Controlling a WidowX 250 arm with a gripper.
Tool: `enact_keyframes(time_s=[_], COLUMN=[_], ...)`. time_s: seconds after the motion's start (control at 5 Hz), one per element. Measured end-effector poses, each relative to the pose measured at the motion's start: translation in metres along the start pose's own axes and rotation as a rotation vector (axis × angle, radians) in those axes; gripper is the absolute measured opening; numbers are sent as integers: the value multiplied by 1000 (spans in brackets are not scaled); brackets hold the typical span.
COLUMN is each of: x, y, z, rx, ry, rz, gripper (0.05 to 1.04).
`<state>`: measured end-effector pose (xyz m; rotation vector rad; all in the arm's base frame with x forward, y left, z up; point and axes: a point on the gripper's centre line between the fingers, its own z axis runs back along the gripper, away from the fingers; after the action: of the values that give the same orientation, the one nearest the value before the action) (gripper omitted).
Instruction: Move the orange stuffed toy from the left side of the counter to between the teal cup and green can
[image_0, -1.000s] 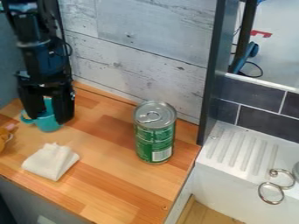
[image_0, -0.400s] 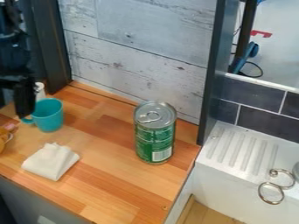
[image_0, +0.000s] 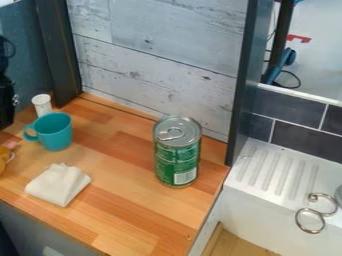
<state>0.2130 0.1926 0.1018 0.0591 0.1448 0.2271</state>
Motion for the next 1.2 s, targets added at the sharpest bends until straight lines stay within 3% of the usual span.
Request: enact_keyframes(time_s=[0.4, 1.2], x=[13, 29], y=[12, 25], z=[-31, -67], rx=[-53, -30], ry=[-10, 79], rz=[12, 101], gripper=[1000, 1000])
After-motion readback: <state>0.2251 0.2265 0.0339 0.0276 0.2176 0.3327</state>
